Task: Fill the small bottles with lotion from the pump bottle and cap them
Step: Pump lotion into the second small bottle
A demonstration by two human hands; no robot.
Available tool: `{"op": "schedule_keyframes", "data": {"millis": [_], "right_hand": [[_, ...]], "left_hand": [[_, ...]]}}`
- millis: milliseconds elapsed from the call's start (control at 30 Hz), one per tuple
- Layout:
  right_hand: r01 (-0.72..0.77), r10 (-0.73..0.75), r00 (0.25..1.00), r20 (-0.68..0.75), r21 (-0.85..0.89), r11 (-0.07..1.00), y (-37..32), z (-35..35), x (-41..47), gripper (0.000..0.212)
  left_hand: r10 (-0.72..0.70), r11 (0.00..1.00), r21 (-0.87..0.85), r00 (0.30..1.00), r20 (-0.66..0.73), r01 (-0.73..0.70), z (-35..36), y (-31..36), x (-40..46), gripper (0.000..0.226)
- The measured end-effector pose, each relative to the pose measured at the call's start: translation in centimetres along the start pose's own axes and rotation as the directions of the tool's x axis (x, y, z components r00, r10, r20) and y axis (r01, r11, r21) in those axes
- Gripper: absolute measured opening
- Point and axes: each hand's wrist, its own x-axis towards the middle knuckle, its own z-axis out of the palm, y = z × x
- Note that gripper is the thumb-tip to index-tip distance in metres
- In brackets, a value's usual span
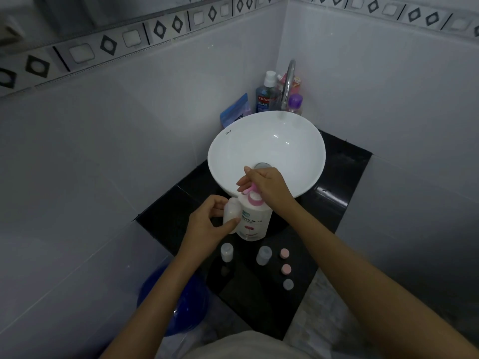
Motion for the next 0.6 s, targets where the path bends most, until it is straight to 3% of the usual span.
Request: {"op": "schedule_keyframes", "data": {"millis": [200,400,600], "right_hand": [[-0.021,0.021,1.000,0.003,0.013,1.000,0.1,0.1,-0.1,0.033],[-0.033,0.033,0.999,0.012,0.037,0.999,0.3,0.1,0.2,0.034],[-0.024,0.023,1.000,0.021,0.045,0.999,0.7,0.2,0.6,0.035]], "left_hand": [[-0.004,0.992,0.126,1.000,0.004,0.003,0.8,-1.9,-0.9,0.034],[-0.073,0.976,0.216,0.985,0.158,0.038,2.9,-3.7,-1.7,0.039],[-0.011,0.836,0.535,0.971,0.238,-0.122,4.5,-5.4,-1.6,0.031]]}}
